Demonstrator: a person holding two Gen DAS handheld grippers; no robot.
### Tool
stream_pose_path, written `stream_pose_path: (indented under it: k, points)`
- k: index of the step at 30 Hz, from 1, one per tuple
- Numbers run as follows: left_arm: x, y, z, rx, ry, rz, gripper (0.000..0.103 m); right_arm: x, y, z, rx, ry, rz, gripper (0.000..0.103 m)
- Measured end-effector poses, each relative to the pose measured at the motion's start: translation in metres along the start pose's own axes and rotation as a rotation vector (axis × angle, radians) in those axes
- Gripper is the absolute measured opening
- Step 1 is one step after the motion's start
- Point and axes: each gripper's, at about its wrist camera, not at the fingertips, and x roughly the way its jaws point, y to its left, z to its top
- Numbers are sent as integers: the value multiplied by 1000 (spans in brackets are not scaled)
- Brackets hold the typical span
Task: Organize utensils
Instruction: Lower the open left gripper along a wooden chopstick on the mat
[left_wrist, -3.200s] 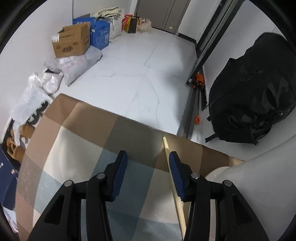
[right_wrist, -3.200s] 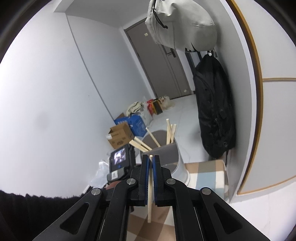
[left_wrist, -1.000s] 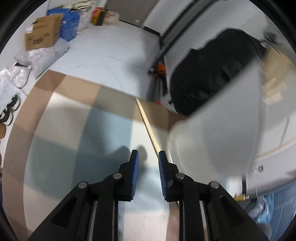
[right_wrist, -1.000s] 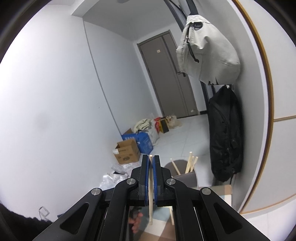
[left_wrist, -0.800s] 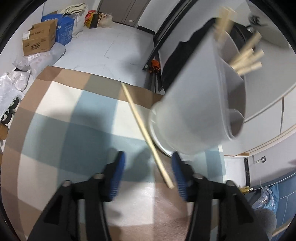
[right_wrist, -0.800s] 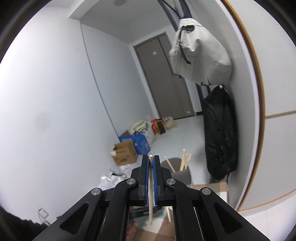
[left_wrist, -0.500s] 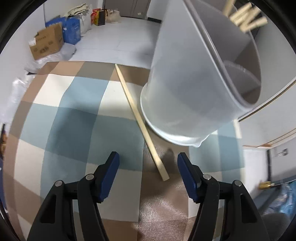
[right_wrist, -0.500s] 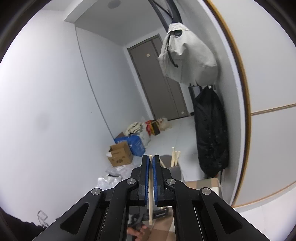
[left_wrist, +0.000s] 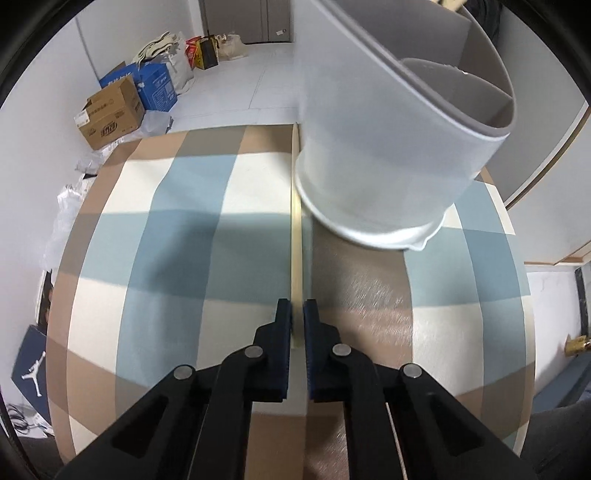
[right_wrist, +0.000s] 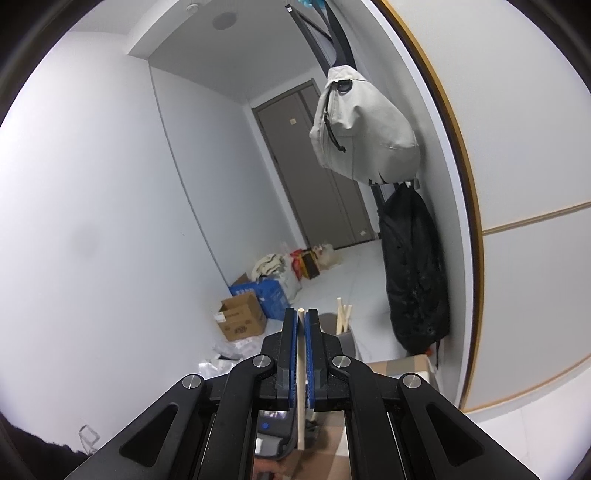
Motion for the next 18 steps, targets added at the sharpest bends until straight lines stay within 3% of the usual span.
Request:
stream_pose_path:
  k: [11, 18]
  points:
    - [-24, 8, -45, 43, 27, -8, 3, 7, 6, -11, 7, 20, 26, 3]
    - [-31, 34, -55, 40, 139, -99, 3, 24, -2, -24, 14, 62, 11, 3]
